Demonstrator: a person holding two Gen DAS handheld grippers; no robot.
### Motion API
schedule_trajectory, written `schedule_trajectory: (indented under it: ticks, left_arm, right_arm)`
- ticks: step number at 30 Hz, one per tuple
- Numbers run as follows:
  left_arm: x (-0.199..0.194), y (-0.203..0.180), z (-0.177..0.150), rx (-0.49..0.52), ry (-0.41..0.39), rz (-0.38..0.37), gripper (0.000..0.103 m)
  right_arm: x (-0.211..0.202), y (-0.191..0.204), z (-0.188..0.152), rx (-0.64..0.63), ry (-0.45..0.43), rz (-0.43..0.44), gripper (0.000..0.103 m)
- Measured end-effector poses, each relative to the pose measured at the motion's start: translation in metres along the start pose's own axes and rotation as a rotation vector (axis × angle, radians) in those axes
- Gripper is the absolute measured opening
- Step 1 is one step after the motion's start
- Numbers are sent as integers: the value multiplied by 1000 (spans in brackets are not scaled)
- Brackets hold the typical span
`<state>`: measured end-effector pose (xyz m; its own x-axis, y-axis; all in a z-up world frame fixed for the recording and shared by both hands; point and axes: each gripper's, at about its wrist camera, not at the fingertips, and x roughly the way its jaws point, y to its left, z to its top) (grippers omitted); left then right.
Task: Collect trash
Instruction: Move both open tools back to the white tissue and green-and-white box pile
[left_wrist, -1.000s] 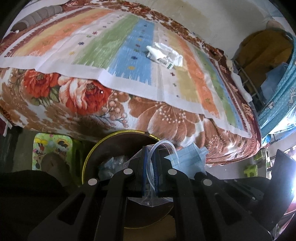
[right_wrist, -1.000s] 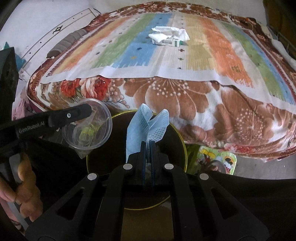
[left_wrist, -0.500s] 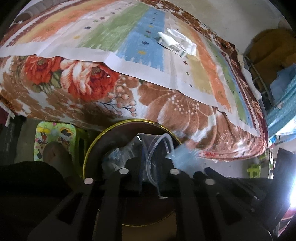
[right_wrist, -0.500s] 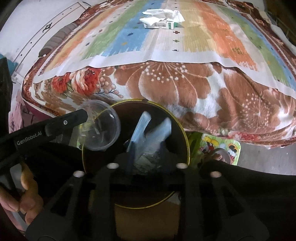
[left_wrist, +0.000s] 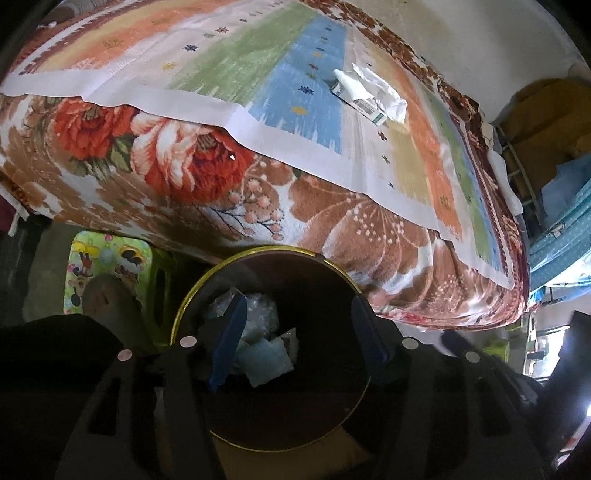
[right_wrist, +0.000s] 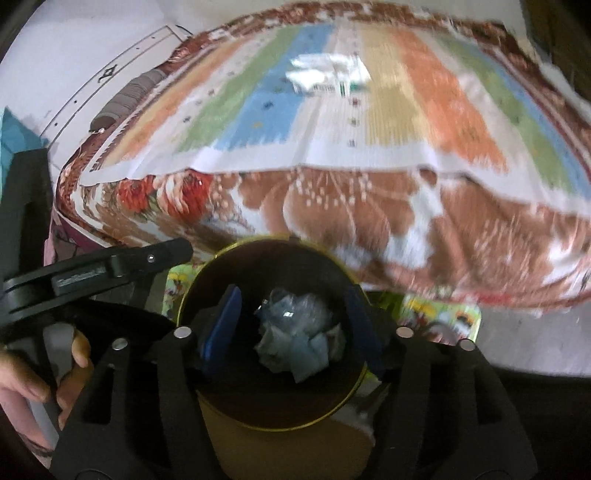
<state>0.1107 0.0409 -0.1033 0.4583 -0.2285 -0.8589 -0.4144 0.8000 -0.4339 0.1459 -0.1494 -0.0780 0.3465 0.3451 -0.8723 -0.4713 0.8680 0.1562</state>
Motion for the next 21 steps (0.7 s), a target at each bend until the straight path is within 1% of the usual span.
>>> schedule_trajectory:
  ticks: [3,5,7,10,12,14,15,18,21]
  left_arm:
    - [-3,0,7,1,-9,3,62]
    - [-7,1,11,-4,-26,4,66]
    - [-11,2,18,-8,-39,14,72]
    - [-17,6,30,-35,-41,-7,79]
    - [-21,8,36,-52,-56,-9,85]
    - [-24,8,43,-54,-69,0,94]
    - [-25,7,46,-50,-73,1,96]
    - [-24,0,55,-6,-79,26,97]
    - [-25,-7,68,38,-89,51,97]
  right_arm:
    - [-7,0,7,-19,-30,-2,64]
    - [-10,-3,12,-18,-41,6,65]
    - [-12,-5,16,-17,-47,14,68]
    - [-15,-4,21,-25,-59,27,73]
    - [-16,-5,26,-30,-65,27,81]
    - [-17,-7,33,-31,-73,25,84]
    - [-18,-9,36,-29,-81,25,88]
    - [-21,-13,47,-29,-111,27,94]
    - [-24,-18,58,-28,-133,15,94]
